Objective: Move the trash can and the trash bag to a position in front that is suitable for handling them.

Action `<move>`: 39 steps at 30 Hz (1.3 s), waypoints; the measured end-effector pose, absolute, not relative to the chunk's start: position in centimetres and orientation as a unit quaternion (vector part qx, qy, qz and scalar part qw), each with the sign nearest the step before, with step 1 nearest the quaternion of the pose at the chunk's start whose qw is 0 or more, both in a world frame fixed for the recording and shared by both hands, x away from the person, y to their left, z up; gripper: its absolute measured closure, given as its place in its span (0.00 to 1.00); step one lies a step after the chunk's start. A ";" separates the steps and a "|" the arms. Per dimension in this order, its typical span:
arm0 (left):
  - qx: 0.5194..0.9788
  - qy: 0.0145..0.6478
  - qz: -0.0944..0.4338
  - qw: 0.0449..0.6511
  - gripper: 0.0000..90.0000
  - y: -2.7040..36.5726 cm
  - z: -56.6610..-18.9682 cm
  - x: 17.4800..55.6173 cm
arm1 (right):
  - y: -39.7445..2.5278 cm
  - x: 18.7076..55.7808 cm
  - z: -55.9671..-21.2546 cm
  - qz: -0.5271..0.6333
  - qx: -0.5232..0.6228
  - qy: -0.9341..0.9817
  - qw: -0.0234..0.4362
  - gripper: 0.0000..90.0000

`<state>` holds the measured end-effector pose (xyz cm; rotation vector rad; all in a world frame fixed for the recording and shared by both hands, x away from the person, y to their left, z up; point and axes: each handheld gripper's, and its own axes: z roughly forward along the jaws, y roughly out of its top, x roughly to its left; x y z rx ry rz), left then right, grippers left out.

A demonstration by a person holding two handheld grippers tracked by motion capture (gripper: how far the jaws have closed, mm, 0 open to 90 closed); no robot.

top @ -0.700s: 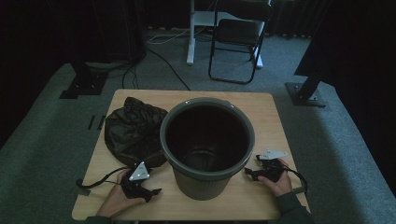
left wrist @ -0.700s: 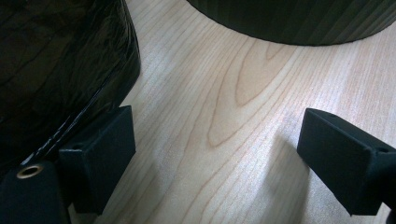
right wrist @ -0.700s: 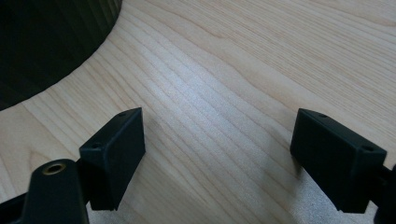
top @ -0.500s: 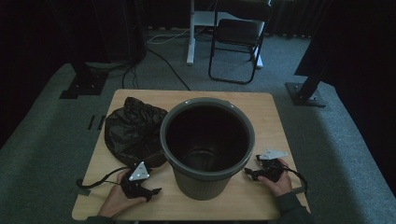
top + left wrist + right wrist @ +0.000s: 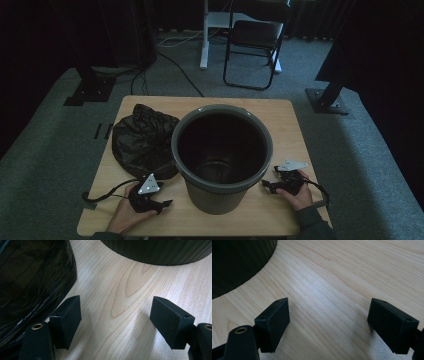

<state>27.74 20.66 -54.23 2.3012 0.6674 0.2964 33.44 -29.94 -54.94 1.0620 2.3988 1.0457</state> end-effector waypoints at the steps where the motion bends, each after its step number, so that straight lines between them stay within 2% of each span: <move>1: 0.891 0.258 0.116 0.355 0.28 20.6 -54.2 27.7 | -29.9 33.4 -54.9 0.366 0.371 0.839 0.158 0.19; 7: 0.892 0.252 0.119 0.356 0.28 20.0 -54.0 27.7 | -29.9 33.4 -54.9 0.366 0.371 0.839 0.158 0.19; 13: 0.880 0.243 0.123 0.388 0.28 19.0 -53.0 27.9 | -29.9 33.4 -54.9 0.366 0.371 0.839 0.158 0.19; 16: 0.878 0.238 0.125 0.395 0.29 18.5 -52.7 28.1 | -29.8 33.3 -54.9 0.376 0.363 0.838 0.155 0.30; 18: 0.879 0.236 0.126 0.395 0.32 18.3 -52.7 28.3 | -29.5 33.3 -54.8 0.390 0.359 0.836 0.140 0.30; 25: 0.885 0.227 0.112 0.391 0.32 16.9 -53.0 28.9 | -27.8 33.1 -53.2 0.442 0.342 0.814 0.157 0.27; 34: 0.893 0.207 0.094 0.388 0.31 15.9 -53.1 29.4 | -26.5 33.3 -52.6 0.466 0.322 0.810 0.151 0.26; 39: 0.896 0.187 0.073 0.397 0.31 15.6 -53.1 29.3 | -26.1 33.3 -52.8 0.466 0.303 0.822 0.127 0.30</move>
